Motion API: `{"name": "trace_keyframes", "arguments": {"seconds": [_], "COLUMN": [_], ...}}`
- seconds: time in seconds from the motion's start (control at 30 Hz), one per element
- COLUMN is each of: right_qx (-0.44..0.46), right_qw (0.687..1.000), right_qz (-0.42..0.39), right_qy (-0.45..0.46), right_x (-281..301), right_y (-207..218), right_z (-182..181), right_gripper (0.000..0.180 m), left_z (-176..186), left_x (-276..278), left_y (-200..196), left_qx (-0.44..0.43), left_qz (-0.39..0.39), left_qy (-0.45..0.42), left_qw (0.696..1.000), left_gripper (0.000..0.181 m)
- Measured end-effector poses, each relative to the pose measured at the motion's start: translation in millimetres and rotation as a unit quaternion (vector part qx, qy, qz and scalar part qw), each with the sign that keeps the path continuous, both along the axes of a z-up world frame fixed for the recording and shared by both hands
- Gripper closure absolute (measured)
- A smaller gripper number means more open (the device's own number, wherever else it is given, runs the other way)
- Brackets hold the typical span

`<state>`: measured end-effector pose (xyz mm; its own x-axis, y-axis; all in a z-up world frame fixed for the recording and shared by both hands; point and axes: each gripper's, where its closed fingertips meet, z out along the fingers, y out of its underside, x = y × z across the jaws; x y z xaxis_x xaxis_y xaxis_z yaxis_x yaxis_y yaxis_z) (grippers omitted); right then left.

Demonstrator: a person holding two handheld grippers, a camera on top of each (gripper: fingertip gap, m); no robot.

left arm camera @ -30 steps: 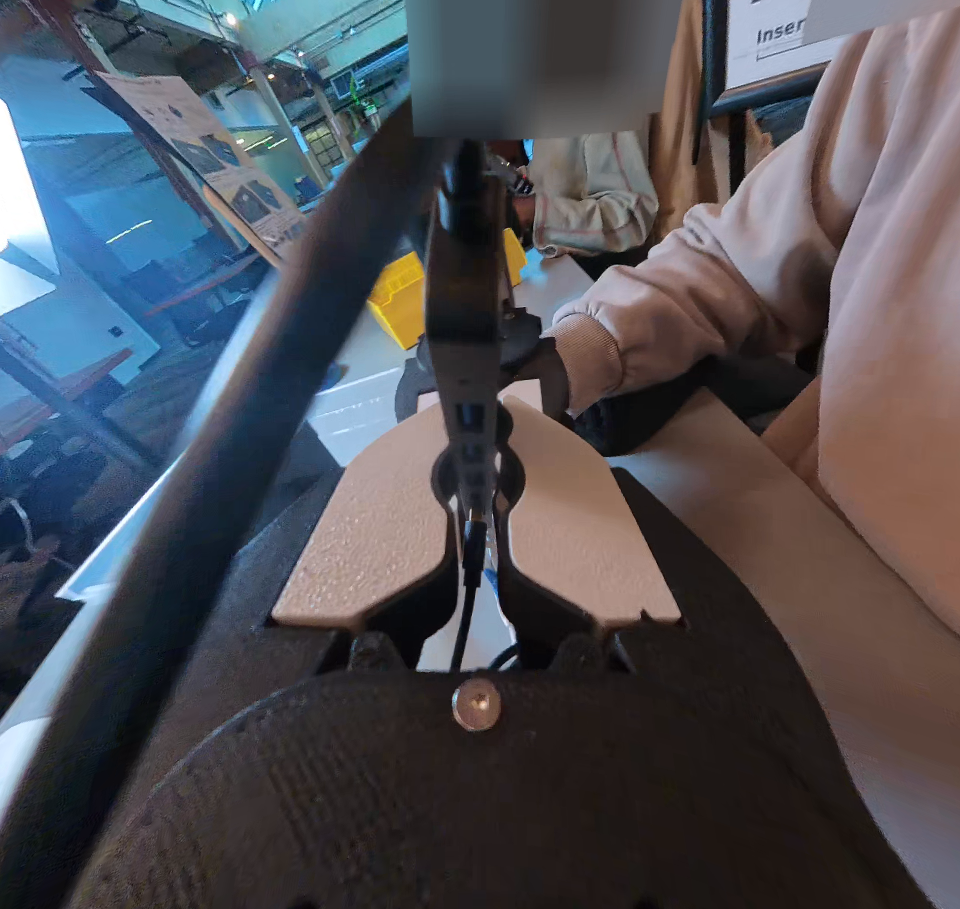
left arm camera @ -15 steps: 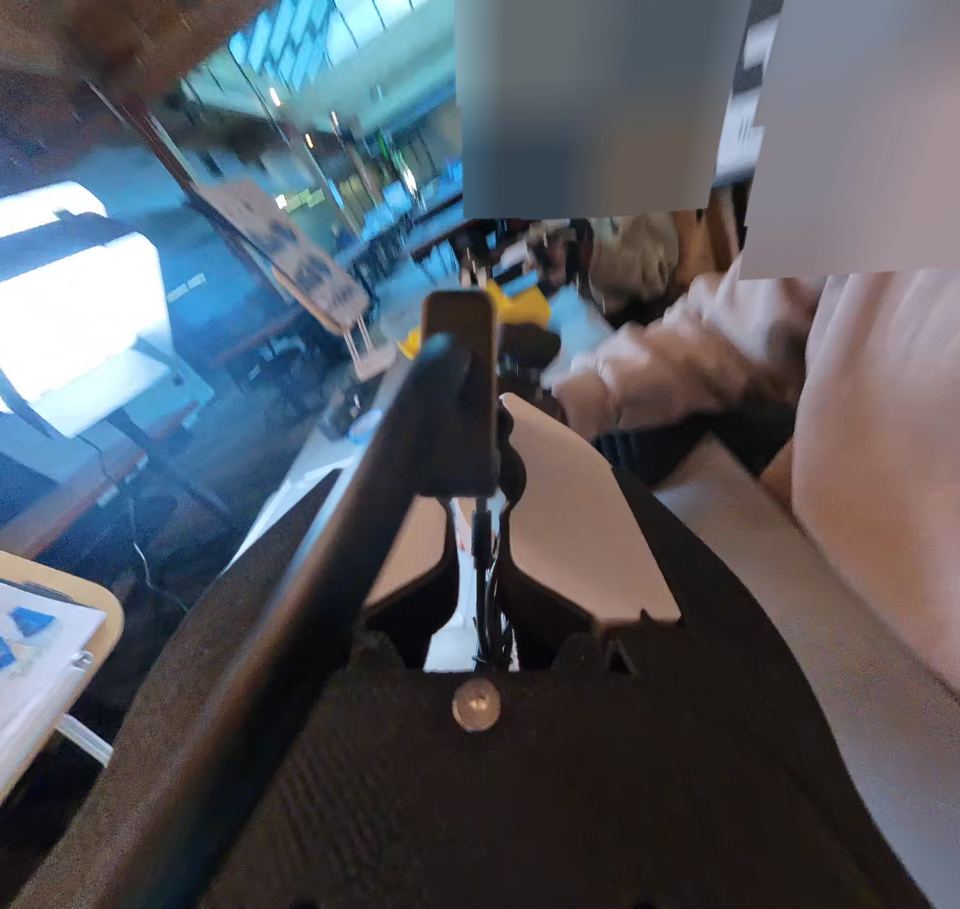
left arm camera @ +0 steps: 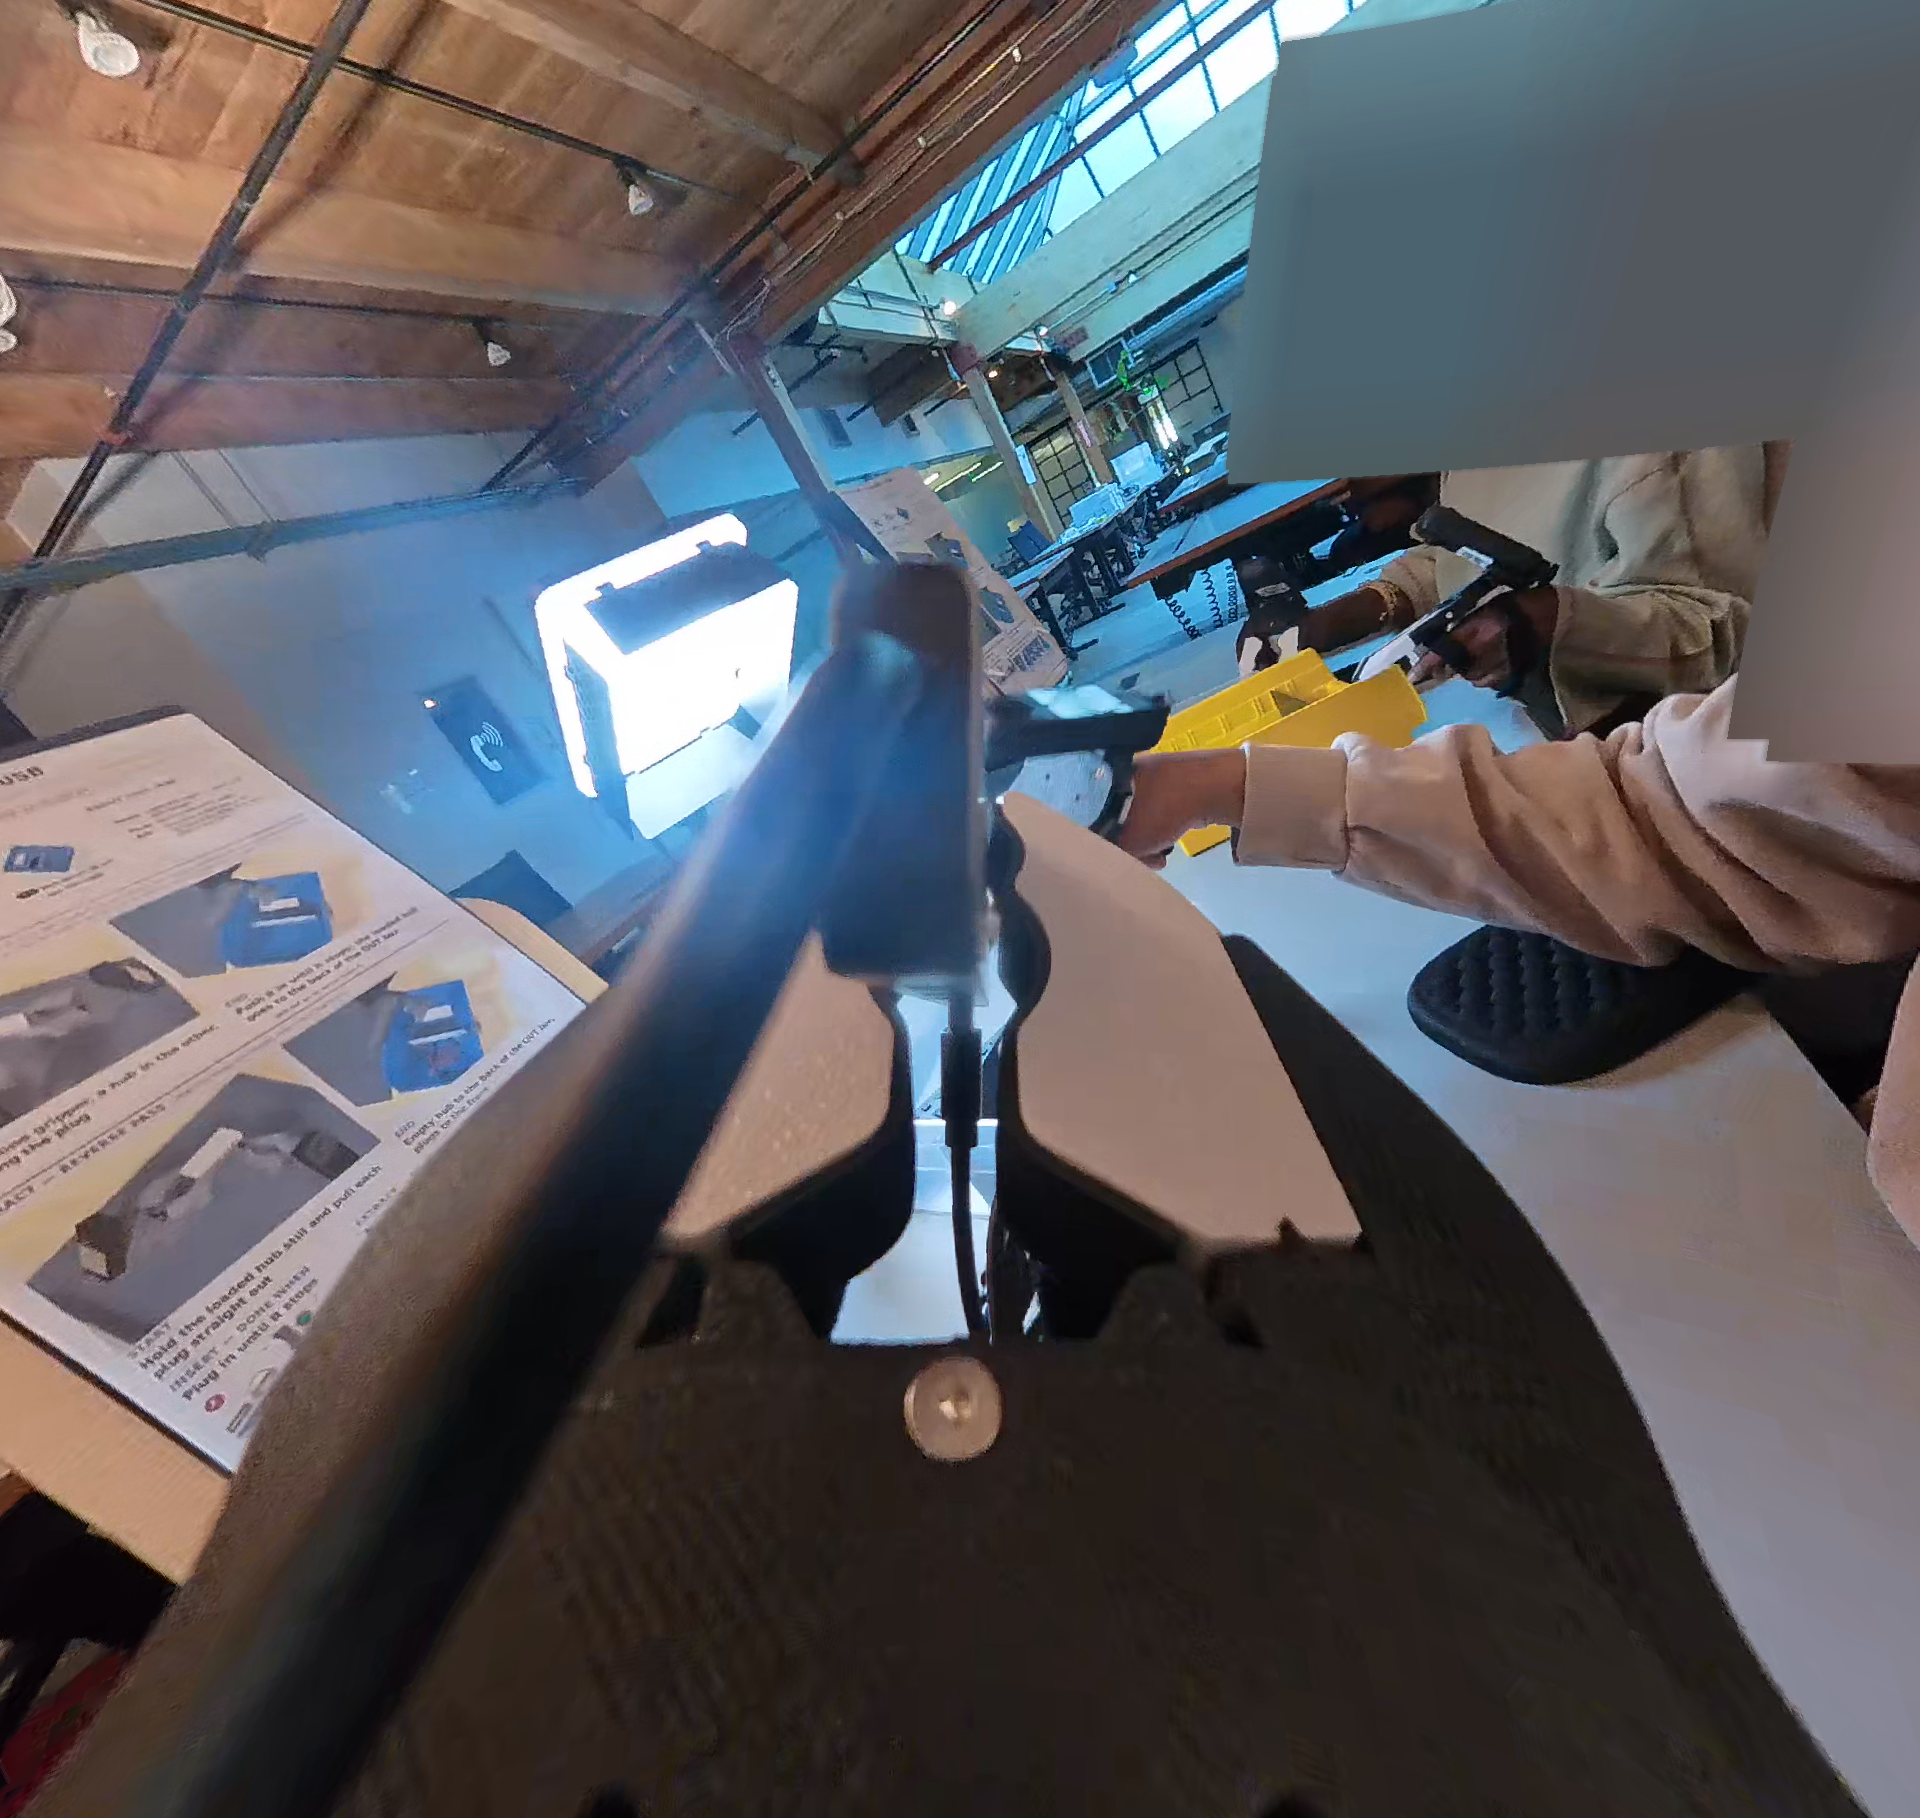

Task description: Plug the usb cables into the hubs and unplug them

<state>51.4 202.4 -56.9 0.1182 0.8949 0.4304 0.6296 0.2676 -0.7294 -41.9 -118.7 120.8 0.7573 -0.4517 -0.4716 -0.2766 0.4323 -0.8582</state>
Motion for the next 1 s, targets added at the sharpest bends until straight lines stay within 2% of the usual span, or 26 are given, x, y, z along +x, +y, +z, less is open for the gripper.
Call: {"name": "trace_keyframes", "arguments": {"seconds": [0.03, 0.07, 0.1, 0.13, 0.2, 0.3, 0.4, 0.5, 0.6, 0.63, 0.67, 0.7, 0.8, 0.9, 1.0], "right_qx": [-0.008, -0.002, 0.004, 0.004, -0.001, -0.017, -0.044, -0.069, -0.072, -0.069, -0.07, -0.063, -0.066, -0.039, -0.02], "right_qw": [0.999, 0.997, 0.996, 0.997, 0.999, 0.985, 0.947, 0.912, 0.904, 0.9, 0.897, 0.903, 0.909, 0.93, 0.944], "right_qz": [-0.03, -0.055, -0.07, -0.072, -0.04, 0.085, 0.229, 0.333, 0.37, 0.381, 0.39, 0.383, 0.375, 0.327, 0.281], "right_qy": [-0.033, -0.049, -0.053, -0.041, 0.025, 0.147, 0.221, 0.227, 0.199, 0.202, 0.196, 0.181, 0.168, 0.165, 0.172], "right_x": [4, 9, 12, 12, 5, -13, -19, -21, -35, -39, -42, -46, -41, -31, -16], "right_y": [11, 22, 29, 30, 13, -50, -134, -202, -237, -244, -249, -246, -229, -192, -157], "right_z": [-17, -28, -32, -28, -3, 52, 92, 100, 81, 76, 71, 65, 67, 72, 81], "right_gripper": [0.16, 0.158, 0.144, 0.132, 0.129, 0.132, 0.135, 0.134, 0.136, 0.152, 0.166, 0.168, 0.169, 0.169, 0.169], "left_z": [0, -1, -2, -4, -8, -16, -28, -44, -57, -61, -64, -67, -79, -111, -158], "left_x": [0, 1, 3, 5, 10, 21, 35, 50, 64, 66, 66, 64, 52, 44, 47], "left_y": [1, 2, 3, 5, 11, 22, 35, 50, 61, 65, 69, 73, 85, 97, 101], "left_qx": [-0.002, -0.005, -0.007, -0.012, -0.023, -0.041, -0.067, -0.097, -0.122, -0.13, -0.137, -0.145, -0.188, -0.285, -0.375], "left_qz": [-0.003, -0.008, -0.015, -0.021, -0.032, -0.057, -0.085, -0.108, -0.138, -0.143, -0.144, -0.146, -0.14, -0.143, -0.136], "left_qy": [-0.004, -0.008, -0.01, -0.014, -0.023, -0.039, -0.057, -0.077, -0.107, -0.118, -0.13, -0.139, -0.171, -0.172, -0.113], "left_qw": [1.0, 1.0, 1.0, 1.0, 0.999, 0.997, 0.992, 0.986, 0.977, 0.974, 0.971, 0.969, 0.957, 0.932, 0.91], "left_gripper": [0.17, 0.17, 0.17, 0.17, 0.17, 0.17, 0.17, 0.17, 0.169, 0.168, 0.166, 0.163, 0.157, 0.154, 0.154]}}
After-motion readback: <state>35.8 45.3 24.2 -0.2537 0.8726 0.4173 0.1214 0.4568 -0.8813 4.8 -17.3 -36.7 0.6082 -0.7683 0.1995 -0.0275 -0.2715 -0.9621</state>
